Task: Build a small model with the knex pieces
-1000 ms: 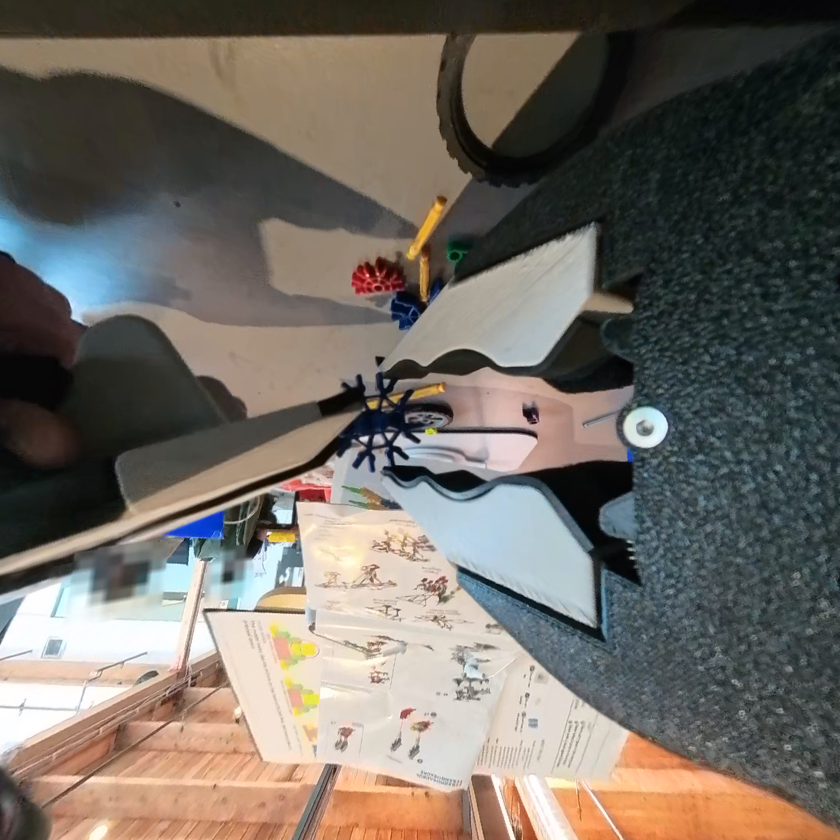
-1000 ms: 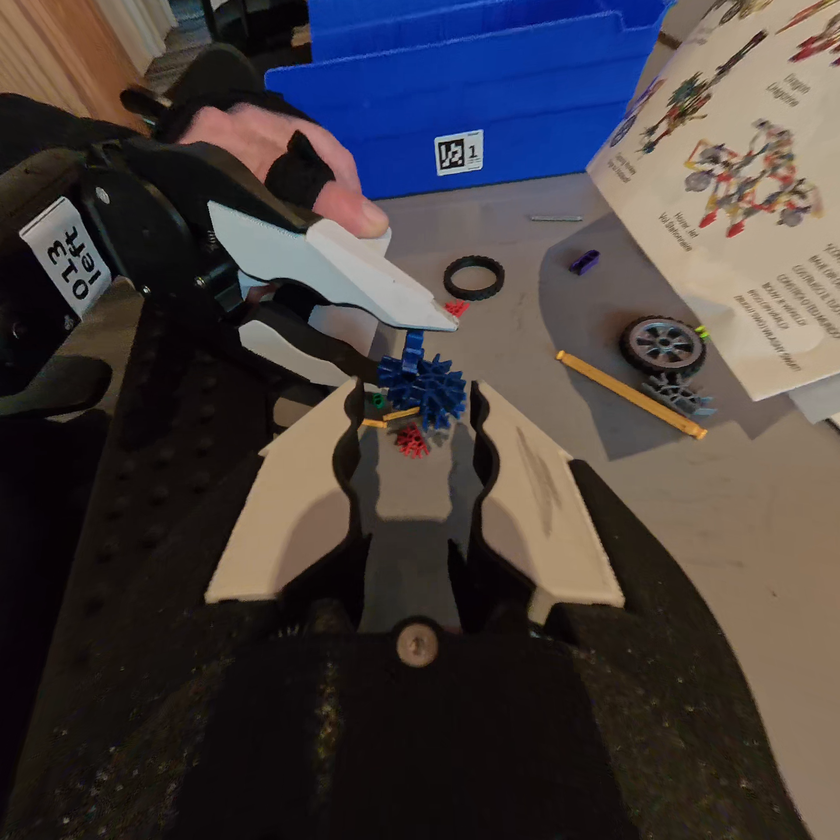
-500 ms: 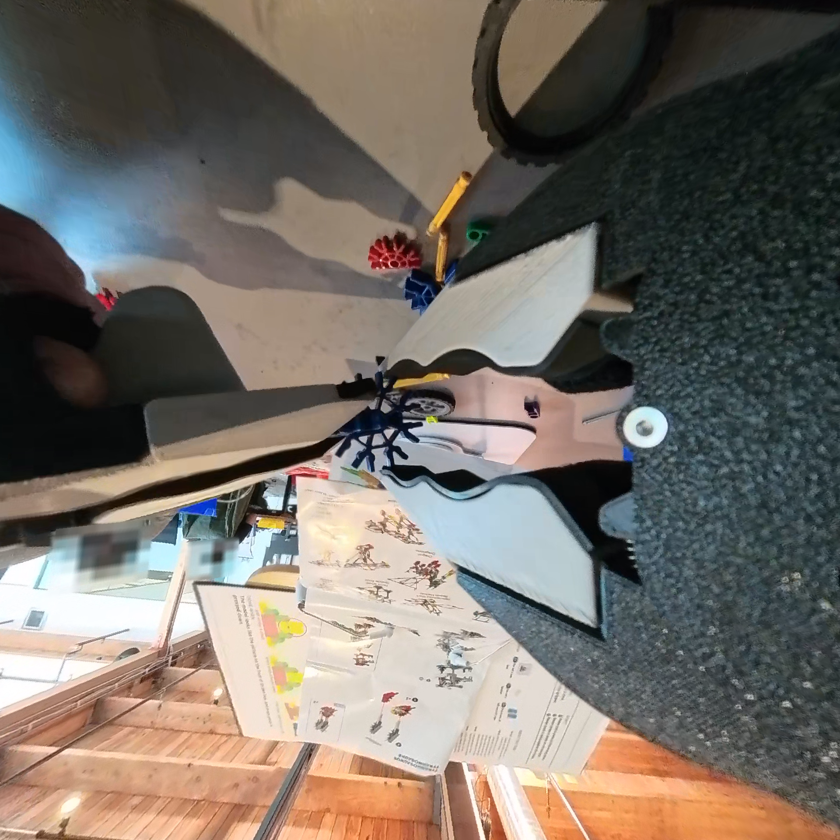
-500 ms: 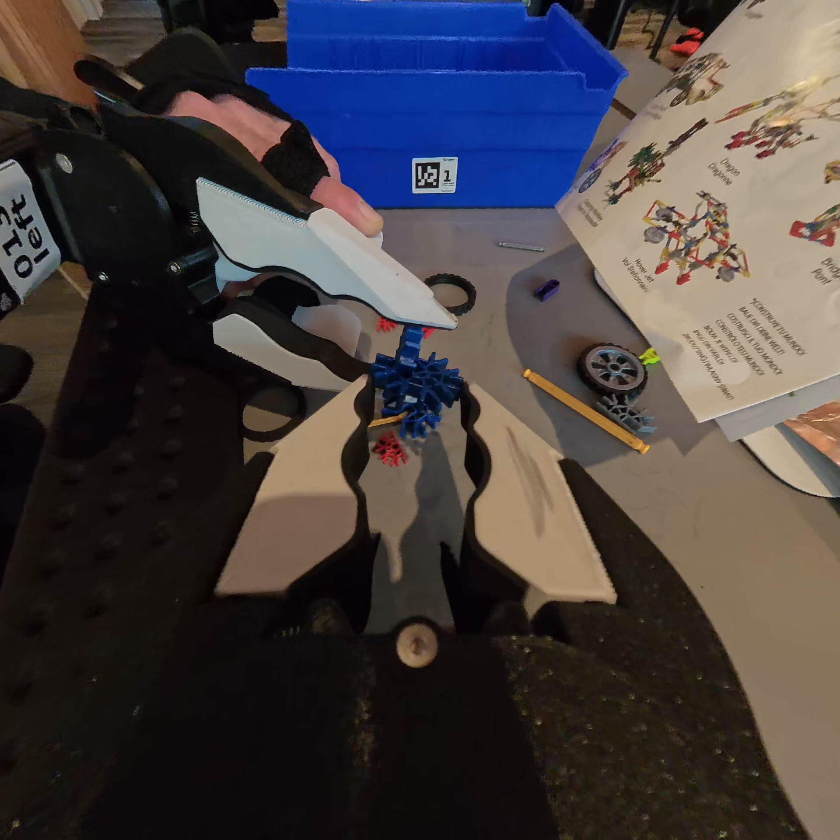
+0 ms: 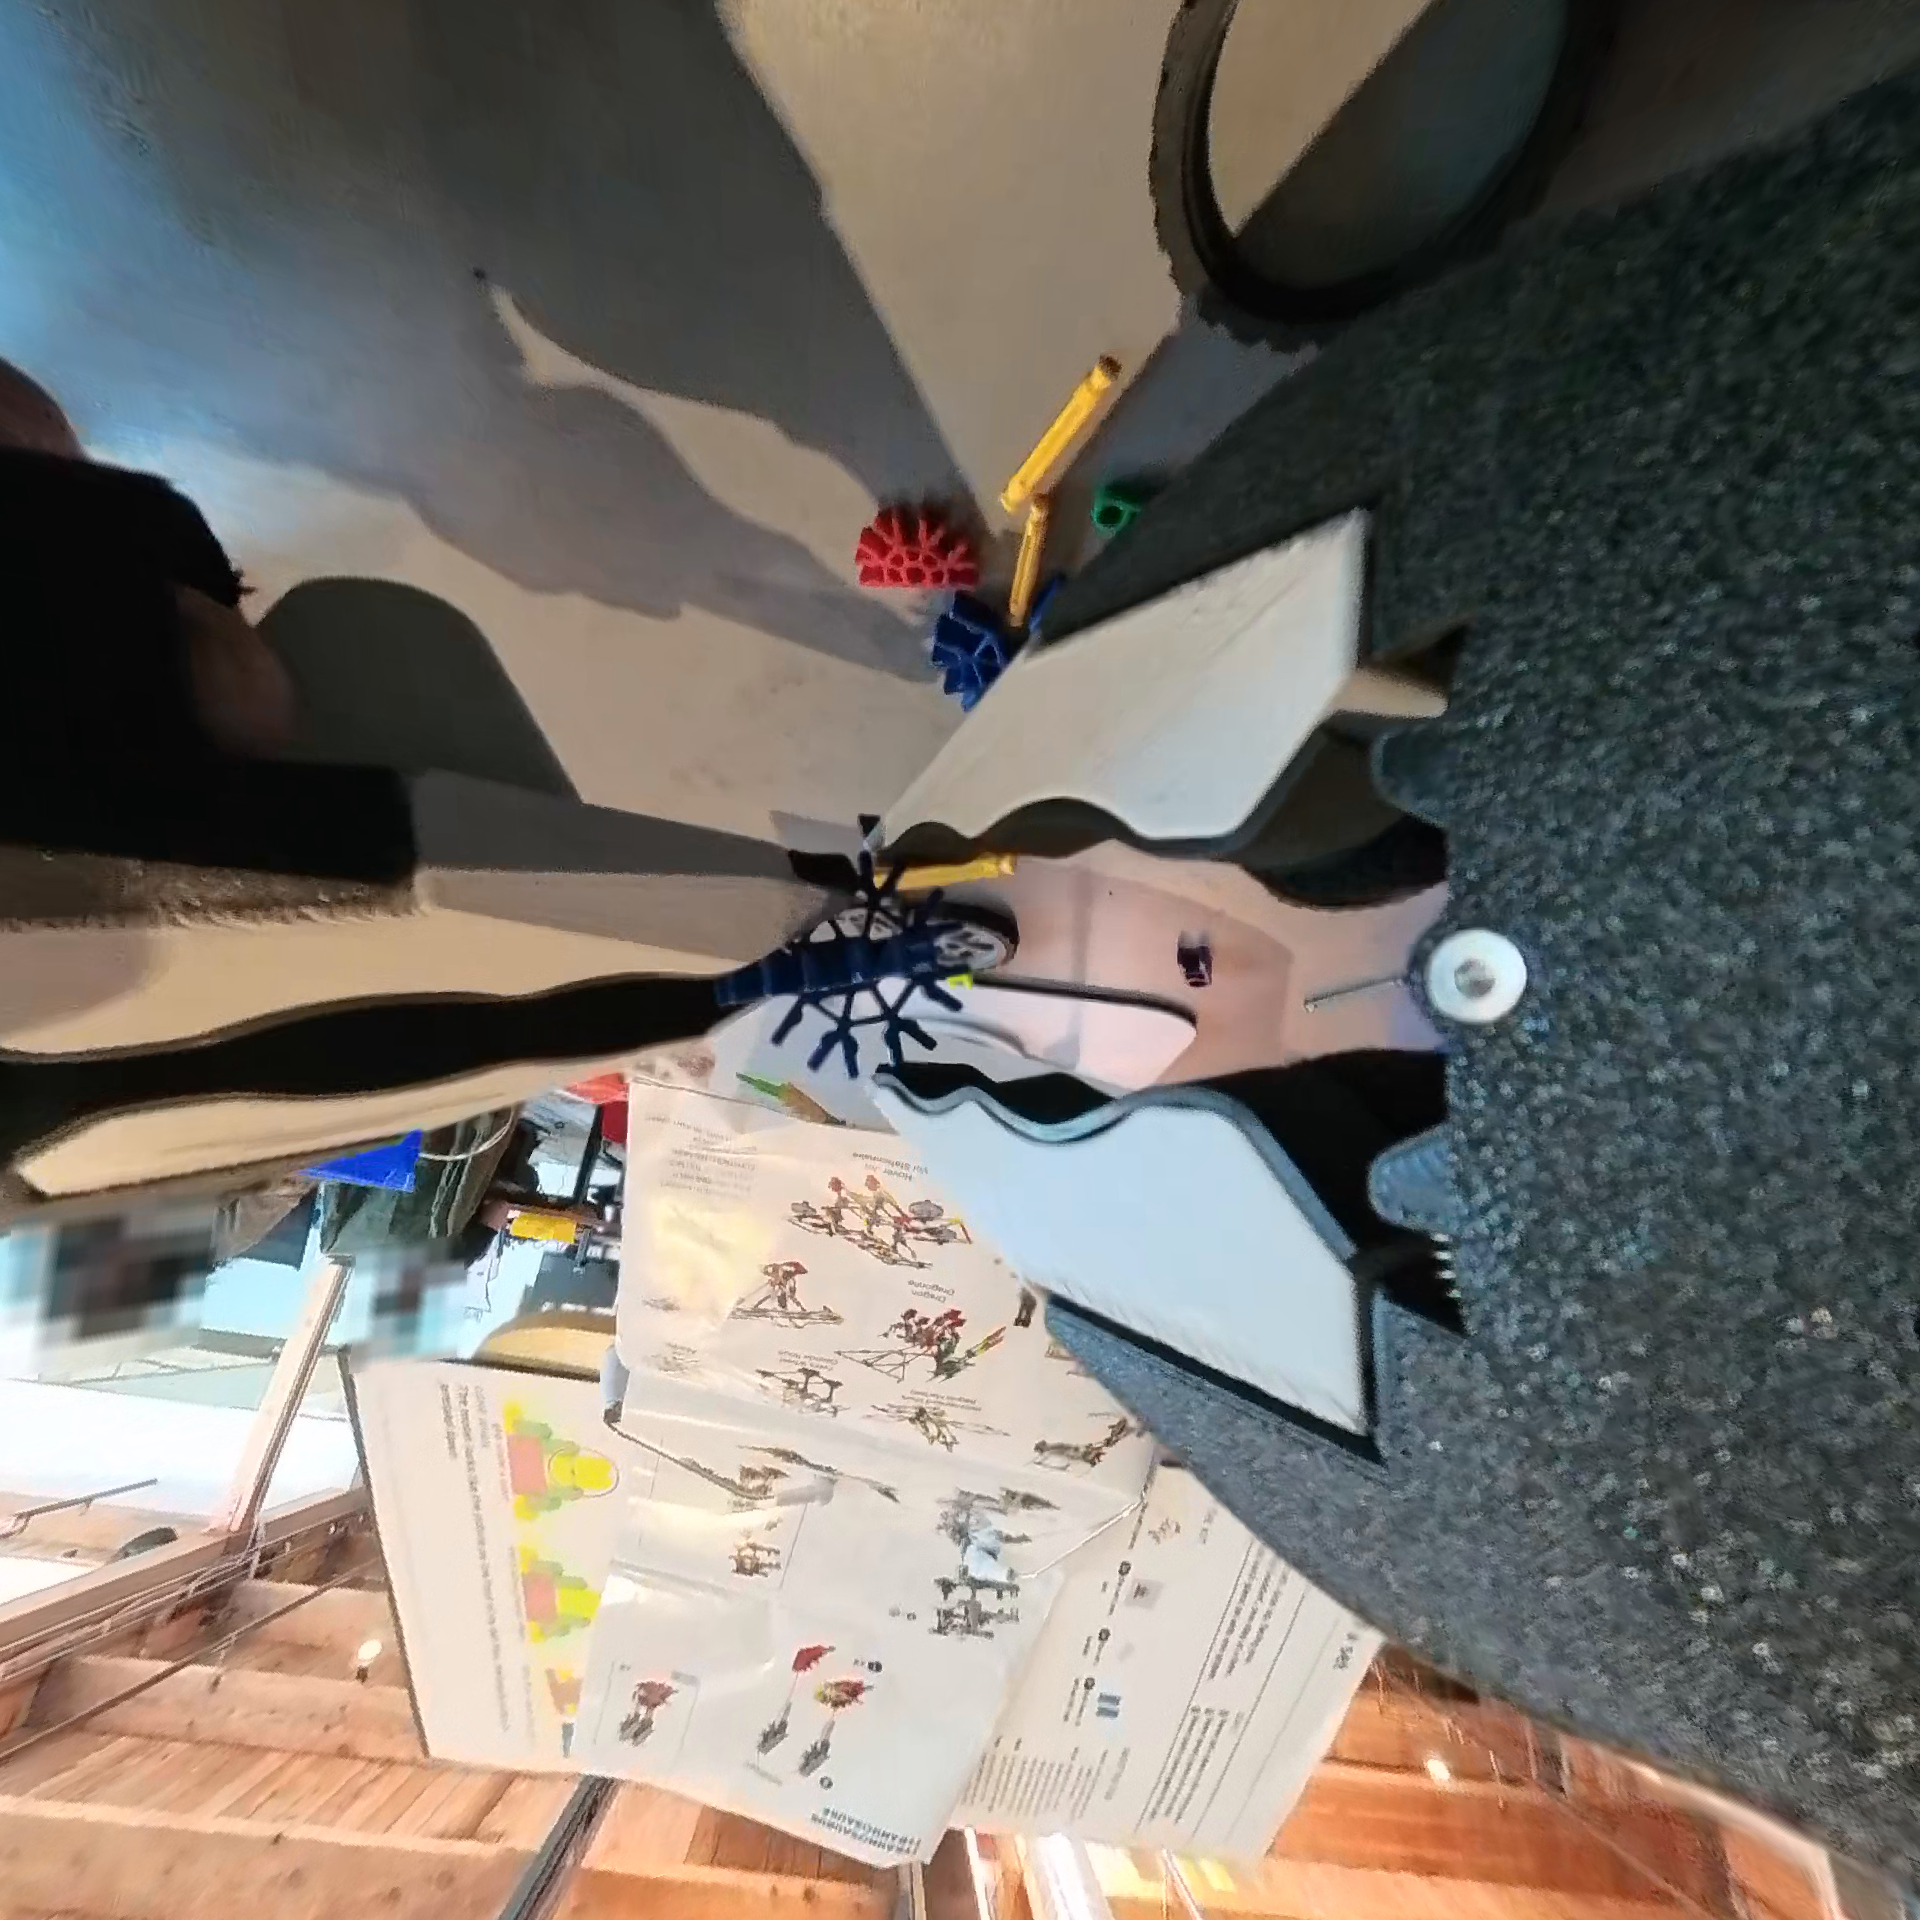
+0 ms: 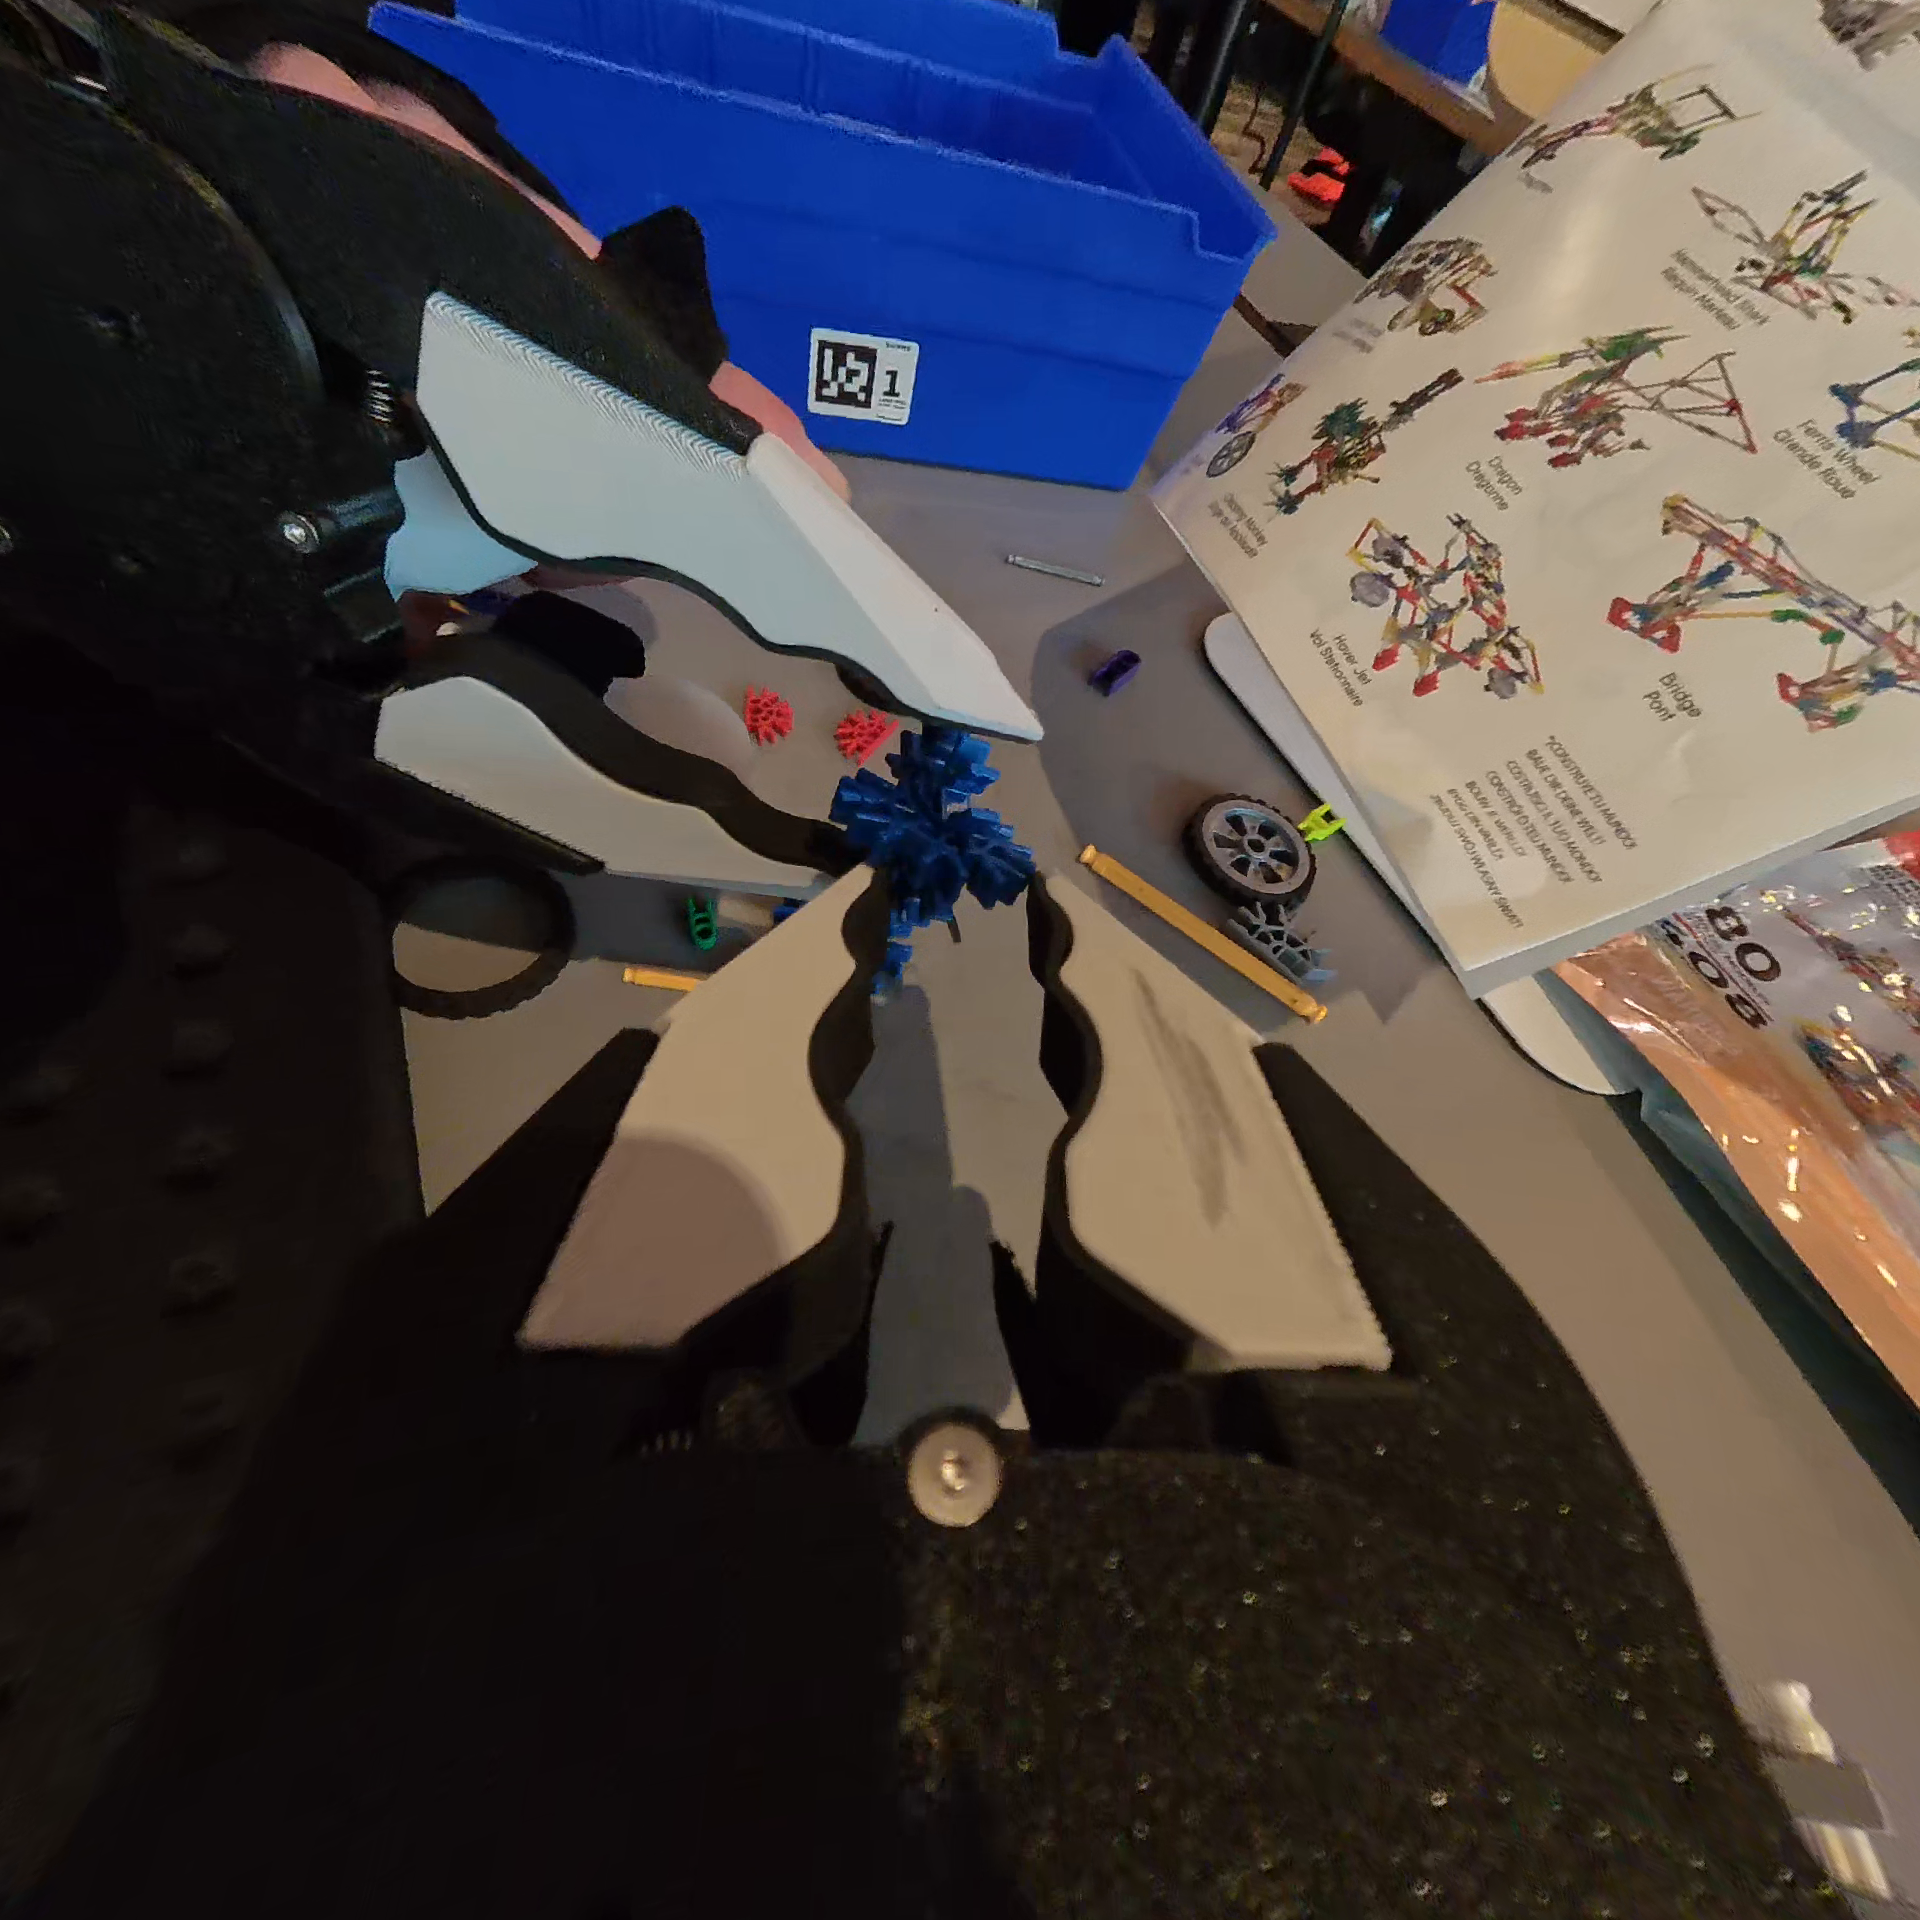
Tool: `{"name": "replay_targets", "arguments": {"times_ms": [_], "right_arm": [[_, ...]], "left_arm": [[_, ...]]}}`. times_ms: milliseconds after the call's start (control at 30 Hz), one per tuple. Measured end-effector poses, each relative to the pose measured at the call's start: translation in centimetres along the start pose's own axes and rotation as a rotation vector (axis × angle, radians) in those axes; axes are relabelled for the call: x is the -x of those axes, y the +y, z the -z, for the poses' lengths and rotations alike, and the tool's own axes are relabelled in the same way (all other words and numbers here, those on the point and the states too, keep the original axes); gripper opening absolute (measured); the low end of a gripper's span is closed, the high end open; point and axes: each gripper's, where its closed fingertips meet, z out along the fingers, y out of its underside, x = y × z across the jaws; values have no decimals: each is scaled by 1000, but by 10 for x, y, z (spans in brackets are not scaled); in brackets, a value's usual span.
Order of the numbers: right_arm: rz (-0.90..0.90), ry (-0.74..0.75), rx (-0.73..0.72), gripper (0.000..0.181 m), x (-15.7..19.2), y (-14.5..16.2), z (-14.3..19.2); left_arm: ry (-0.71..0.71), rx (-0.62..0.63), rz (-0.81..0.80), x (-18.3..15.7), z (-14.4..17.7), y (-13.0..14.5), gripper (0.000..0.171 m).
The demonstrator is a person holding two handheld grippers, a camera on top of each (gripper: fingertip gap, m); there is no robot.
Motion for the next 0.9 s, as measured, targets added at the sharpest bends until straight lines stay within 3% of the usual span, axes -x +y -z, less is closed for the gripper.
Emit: {"name": "replay_targets", "arguments": {"times_ms": [233, 367, 600, 900], "right_arm": [[-49, -53, -11, 29, 2, 0, 3], [-87, -138, -14, 41, 8, 1, 6], [-153, -195, -68, 30, 11, -8, 10], [-166, -177, -87, 33, 2, -9, 18]], "left_arm": [[-22, -1, -44, 2, 1, -2, 37], [-20, 1, -73, -1, 0, -2, 37], [-24, -10, -122, -5, 2, -7, 37], [-27, -11, -122, -6, 2, -8, 37]]}}
